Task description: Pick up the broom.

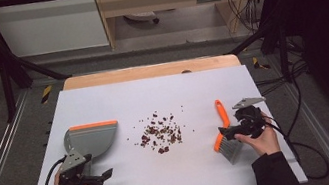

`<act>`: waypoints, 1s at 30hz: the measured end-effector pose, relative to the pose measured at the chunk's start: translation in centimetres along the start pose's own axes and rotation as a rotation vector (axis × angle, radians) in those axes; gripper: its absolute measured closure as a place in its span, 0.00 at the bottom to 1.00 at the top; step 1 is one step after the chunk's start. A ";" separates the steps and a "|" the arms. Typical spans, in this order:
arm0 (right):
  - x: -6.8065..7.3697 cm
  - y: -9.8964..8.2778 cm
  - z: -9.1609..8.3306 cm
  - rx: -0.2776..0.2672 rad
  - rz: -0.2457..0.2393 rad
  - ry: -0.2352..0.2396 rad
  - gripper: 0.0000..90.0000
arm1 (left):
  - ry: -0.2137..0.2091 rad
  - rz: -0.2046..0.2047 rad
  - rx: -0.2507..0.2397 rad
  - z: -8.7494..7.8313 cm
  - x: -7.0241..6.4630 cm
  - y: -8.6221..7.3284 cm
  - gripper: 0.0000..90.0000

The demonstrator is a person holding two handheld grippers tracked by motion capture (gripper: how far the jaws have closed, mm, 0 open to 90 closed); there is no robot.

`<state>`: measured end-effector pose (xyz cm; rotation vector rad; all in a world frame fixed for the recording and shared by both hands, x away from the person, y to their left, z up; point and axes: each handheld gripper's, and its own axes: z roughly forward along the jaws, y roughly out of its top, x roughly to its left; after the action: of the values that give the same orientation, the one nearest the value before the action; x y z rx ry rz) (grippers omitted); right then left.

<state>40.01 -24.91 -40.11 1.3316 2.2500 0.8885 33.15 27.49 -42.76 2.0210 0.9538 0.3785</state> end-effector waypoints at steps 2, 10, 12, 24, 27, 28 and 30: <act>-0.2 0.6 0.5 0.013 -0.005 -0.004 0.01 | 0.001 0.000 0.002 0.0 0.0 0.0 0.04; -1.6 2.6 2.8 0.047 0.041 -0.021 0.07 | 0.000 0.000 -0.001 -0.1 0.1 0.0 0.04; -1.9 3.0 3.4 0.059 0.053 -0.025 0.09 | 0.000 0.000 -0.001 -0.1 0.1 0.0 0.04; -3.4 4.3 6.1 0.152 0.107 -0.067 0.31 | -0.001 -0.001 0.002 0.0 0.0 -0.1 0.04; -3.6 4.5 6.8 0.164 0.130 -0.079 0.40 | -0.002 -0.001 0.000 0.0 0.1 0.0 0.04; -3.6 4.5 7.0 0.162 0.129 -0.082 0.42 | -0.002 -0.001 0.000 0.0 0.1 0.0 0.05; -3.6 4.6 7.2 0.178 0.150 -0.087 0.46 | -0.002 -0.002 0.000 -0.1 0.1 -0.1 0.05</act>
<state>49.00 -24.12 -42.19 1.6036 2.2284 0.6756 33.17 27.63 -42.78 2.0200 0.9547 0.3755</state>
